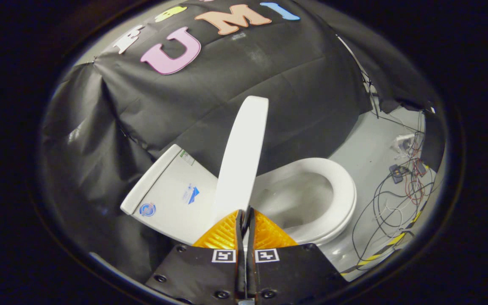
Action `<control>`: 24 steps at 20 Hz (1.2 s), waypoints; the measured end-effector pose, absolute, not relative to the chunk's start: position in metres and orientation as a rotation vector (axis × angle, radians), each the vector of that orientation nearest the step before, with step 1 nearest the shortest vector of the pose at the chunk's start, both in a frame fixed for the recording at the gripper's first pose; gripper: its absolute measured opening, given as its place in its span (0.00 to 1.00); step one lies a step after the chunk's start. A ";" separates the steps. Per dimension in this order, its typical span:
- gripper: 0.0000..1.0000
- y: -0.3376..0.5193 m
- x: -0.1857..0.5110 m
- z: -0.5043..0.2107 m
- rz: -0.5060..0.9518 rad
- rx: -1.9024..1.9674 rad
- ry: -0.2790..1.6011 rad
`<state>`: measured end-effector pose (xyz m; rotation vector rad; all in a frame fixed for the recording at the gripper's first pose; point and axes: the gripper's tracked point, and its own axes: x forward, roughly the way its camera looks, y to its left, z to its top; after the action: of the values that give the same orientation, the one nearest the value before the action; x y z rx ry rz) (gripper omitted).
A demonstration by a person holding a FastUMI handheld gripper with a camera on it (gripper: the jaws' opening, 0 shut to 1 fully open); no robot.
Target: Open the toilet lid.
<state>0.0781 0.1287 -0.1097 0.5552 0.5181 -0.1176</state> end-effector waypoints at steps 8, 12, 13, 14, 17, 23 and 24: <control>0.02 0.155 0.094 -0.083 -0.099 0.457 0.487; 0.02 0.173 0.104 -0.071 -0.067 0.436 0.457; 0.02 0.178 0.106 -0.067 -0.065 0.415 0.448; 0.02 0.183 0.108 -0.064 -0.058 0.392 0.439; 0.02 0.191 0.113 -0.058 -0.051 0.331 0.410; 0.03 0.211 0.123 -0.050 -0.003 0.249 0.392; 0.03 0.212 0.123 -0.048 -0.002 0.229 0.386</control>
<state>0.1227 0.2125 -0.0480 0.2287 0.3863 -0.0021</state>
